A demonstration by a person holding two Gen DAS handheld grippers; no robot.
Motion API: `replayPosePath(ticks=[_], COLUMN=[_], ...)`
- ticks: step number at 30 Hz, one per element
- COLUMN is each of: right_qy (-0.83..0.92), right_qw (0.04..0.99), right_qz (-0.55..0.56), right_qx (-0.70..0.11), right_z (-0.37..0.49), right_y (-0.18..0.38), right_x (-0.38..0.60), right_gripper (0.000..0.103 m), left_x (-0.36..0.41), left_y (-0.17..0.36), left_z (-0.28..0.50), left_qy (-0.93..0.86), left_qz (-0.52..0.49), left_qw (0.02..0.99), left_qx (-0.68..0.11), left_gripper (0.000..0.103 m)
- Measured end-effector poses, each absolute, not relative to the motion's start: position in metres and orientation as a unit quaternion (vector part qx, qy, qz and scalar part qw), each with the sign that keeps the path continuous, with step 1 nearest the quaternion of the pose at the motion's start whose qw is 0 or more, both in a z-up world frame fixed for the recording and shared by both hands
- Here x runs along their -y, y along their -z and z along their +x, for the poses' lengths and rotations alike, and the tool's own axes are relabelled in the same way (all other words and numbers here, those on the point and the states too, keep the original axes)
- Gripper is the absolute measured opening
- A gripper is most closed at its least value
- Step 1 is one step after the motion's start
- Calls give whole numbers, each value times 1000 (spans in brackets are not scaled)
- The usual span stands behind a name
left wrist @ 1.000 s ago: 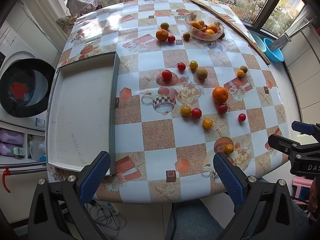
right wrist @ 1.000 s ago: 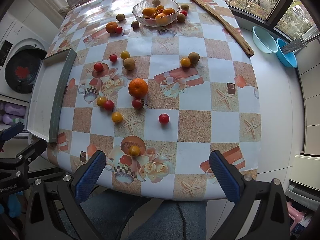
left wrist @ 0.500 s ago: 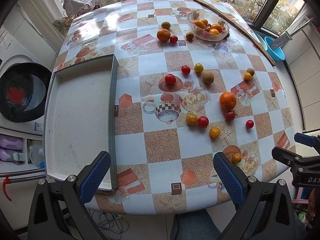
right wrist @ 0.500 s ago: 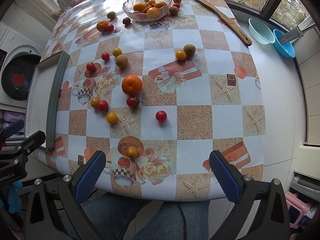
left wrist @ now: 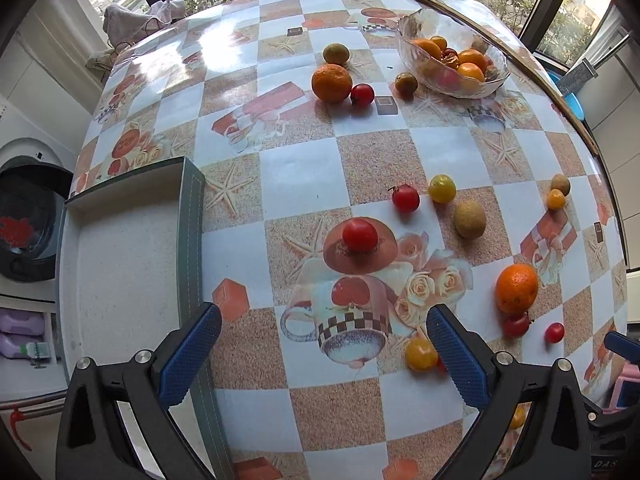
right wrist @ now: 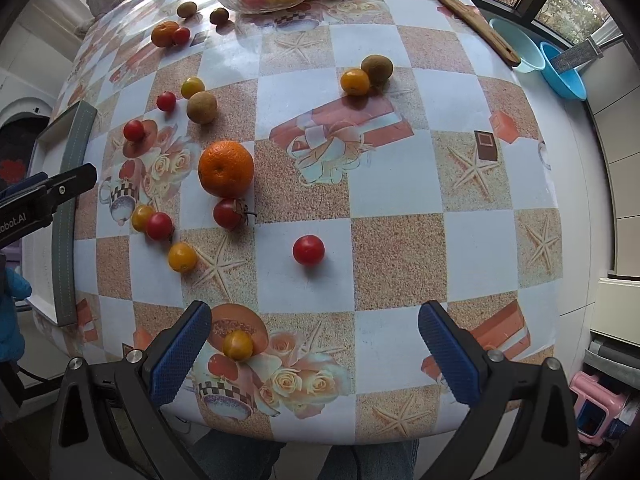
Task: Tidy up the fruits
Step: 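Close the left tool on a red tomato while the right tool grasps another red tomato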
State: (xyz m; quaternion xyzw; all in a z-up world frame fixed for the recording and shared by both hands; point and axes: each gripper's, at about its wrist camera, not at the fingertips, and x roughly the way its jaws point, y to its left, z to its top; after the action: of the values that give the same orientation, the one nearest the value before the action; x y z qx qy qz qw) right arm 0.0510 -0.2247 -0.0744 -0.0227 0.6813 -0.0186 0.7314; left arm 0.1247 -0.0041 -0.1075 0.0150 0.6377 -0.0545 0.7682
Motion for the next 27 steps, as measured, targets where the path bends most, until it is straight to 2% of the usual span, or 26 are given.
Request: replayPosePath(ticks=[4, 5, 6, 9, 11, 13, 16, 17, 18, 19, 20, 21, 27], right_qy=[22, 22, 23, 26, 28, 32, 30, 30, 29, 28, 25, 21, -3], right_qw=[738, 737, 737, 738, 737, 737, 743, 745, 747, 750, 752, 754, 758], right_qz=[-25, -24, -21, -16, -15, -20, -26, -29, -31, -33, -29, -22, 22], right_qx=[-674, -675, -675, -674, -675, -675, -668, -665, -663, -660, -658, -657, -651], right_z=[58, 59, 59, 60, 61, 60, 59, 60, 59, 60, 60, 61, 62], right_y=[88, 92, 95, 103, 108, 111, 111, 111, 110, 110, 110, 109, 100], right_x=[225, 225, 225, 224, 222, 220, 216, 215, 211, 209, 207, 204, 218], right_gripper=[98, 92, 88, 82, 78, 73, 55, 45, 34, 26, 20, 20, 20], left_x=[10, 11, 12, 19, 22, 21, 20, 22, 24, 28, 28, 29, 25], left_y=[130, 134, 138, 147, 151, 151, 148, 147, 145, 143, 142, 141, 117], left_z=[138, 140, 142, 146, 147, 149, 150, 150, 150, 150, 150, 151, 138], left_qy=[56, 58, 61, 69, 76, 75, 86, 87, 92, 96, 98, 99, 92], left_qz=[27, 27, 27, 31, 31, 26, 10, 12, 12, 15, 16, 14, -14], left_qw=[768, 765, 764, 762, 763, 763, 765, 769, 772, 776, 777, 776, 784], left_qx=[-638, -640, -642, -643, -641, -641, -639, -634, -628, -623, -622, -622, -614], left_gripper=[103, 102, 96, 93, 80, 80, 64, 57, 45, 38, 26, 22, 22])
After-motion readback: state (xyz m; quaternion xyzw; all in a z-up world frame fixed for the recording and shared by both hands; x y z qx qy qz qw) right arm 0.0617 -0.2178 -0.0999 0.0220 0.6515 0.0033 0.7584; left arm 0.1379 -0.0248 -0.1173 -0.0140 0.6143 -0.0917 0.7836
